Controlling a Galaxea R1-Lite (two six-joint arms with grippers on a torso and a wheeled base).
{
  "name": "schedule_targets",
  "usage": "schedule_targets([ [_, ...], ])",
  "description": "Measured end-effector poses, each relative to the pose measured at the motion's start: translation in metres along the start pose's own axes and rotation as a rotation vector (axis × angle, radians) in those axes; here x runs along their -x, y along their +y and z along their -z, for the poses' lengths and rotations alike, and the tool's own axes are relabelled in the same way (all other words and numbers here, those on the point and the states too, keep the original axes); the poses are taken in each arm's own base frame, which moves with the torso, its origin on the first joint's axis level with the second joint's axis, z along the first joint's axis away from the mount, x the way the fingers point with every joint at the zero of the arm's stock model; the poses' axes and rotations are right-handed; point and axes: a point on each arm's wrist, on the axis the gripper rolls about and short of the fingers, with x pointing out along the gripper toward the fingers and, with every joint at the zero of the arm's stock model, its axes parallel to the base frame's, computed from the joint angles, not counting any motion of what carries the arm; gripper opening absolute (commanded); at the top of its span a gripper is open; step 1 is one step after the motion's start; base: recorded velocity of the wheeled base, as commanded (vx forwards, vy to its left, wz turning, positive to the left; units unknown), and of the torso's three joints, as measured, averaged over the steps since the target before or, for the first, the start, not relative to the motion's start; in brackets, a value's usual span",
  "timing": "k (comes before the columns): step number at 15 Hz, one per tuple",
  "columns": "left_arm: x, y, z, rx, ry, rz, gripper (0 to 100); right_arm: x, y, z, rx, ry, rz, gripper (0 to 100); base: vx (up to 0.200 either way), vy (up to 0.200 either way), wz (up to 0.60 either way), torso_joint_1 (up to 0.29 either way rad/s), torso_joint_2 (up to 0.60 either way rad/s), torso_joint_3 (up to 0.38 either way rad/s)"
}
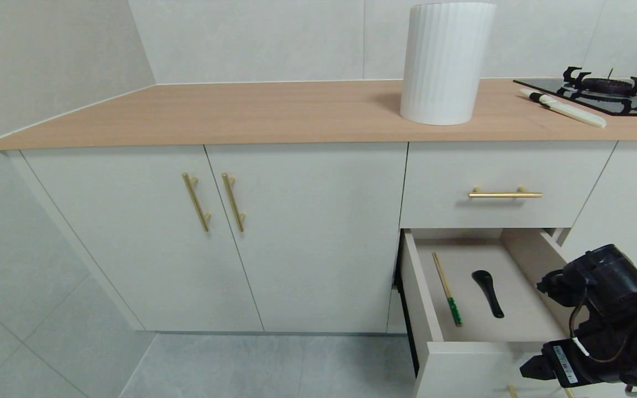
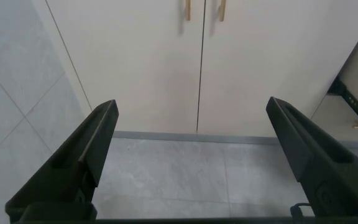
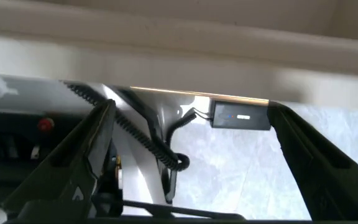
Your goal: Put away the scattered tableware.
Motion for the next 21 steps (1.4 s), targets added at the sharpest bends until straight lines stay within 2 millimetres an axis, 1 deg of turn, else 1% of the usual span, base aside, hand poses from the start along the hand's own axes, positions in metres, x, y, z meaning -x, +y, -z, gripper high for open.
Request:
schedule_targets([
  [5, 0.000, 0.000, 0.000, 0.000, 0.000, -0.001, 100, -0.011, 0.002, -0.008, -0.033, -0.143, 0.003, 100, 0.000, 0.000, 0.00, 0.000, 0.00, 0.000],
  [8, 0.000, 0.000, 0.000, 0.000, 0.000, 0.000, 100, -0.020, 0.003, -0.012, -0.042, -0.174, 0.029, 100, 0.000, 0.000, 0.00, 0.000, 0.00, 0.000],
  [10, 0.000, 0.000, 0.000, 0.000, 0.000, 0.000, 100, -0.029, 0.002, -0.019, -0.065, -0.211, 0.039, 100, 0.000, 0.000, 0.00, 0.000, 0.00, 0.000],
  [12, 0.000, 0.000, 0.000, 0.000, 0.000, 0.000, 100, -0.037, 0.001, -0.031, -0.088, -0.290, 0.034, 100, 0.000, 0.000, 0.00, 0.000, 0.00, 0.000],
  [17, 0.000, 0.000, 0.000, 0.000, 0.000, 0.000, 100, -0.061, 0.003, -0.045, -0.112, -0.377, 0.038, 100, 0.000, 0.000, 0.00, 0.000, 0.00, 0.000],
  [21, 0.000, 0.000, 0.000, 0.000, 0.000, 0.000, 100, -0.081, 0.003, -0.062, -0.144, -0.520, 0.041, 100, 0.000, 0.000, 0.00, 0.000, 0.00, 0.000],
])
